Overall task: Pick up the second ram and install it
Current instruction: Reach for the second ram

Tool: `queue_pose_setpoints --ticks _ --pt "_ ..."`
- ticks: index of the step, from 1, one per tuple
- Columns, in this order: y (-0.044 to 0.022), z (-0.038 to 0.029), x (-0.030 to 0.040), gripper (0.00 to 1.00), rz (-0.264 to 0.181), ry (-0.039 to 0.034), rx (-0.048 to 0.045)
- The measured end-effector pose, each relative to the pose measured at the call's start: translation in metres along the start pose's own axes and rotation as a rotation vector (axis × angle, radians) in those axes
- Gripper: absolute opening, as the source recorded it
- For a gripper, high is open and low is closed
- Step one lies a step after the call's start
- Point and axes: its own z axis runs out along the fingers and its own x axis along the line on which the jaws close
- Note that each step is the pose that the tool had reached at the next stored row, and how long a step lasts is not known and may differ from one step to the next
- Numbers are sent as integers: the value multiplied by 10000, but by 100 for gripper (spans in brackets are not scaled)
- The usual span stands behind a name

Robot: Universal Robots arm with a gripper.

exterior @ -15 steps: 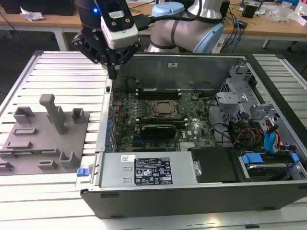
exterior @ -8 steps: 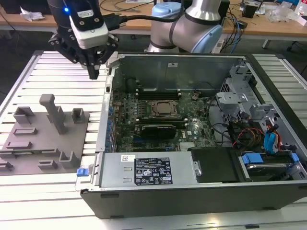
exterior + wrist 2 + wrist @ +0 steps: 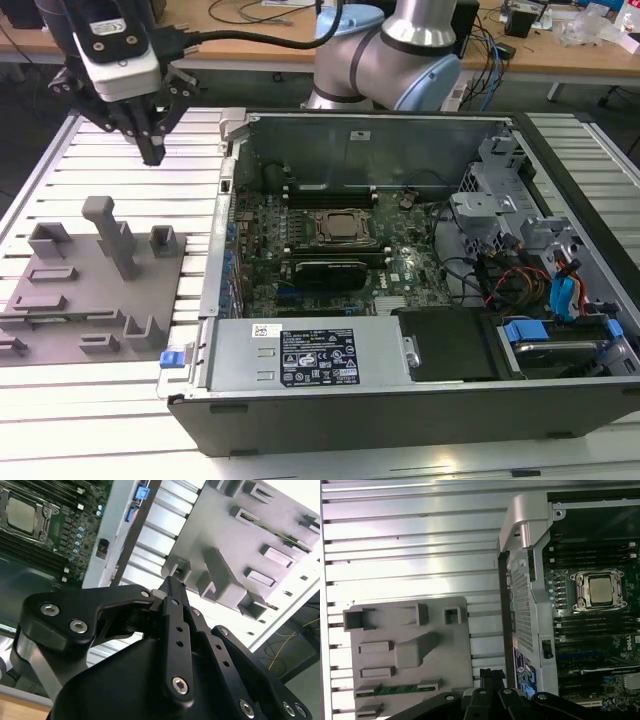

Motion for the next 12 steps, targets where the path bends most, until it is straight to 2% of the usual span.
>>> queue_pose_setpoints --ticks 4,7,9,11,12 --pt "-19 -5 258 11 1 -1 -1" --pt "-36 -10 477 11 1 -1 0" --pt "-41 -10 540 11 -1 -1 0" --pt "-52 -10 660 11 -1 0 0" --pt "-56 -9 694 11 0 -1 0"
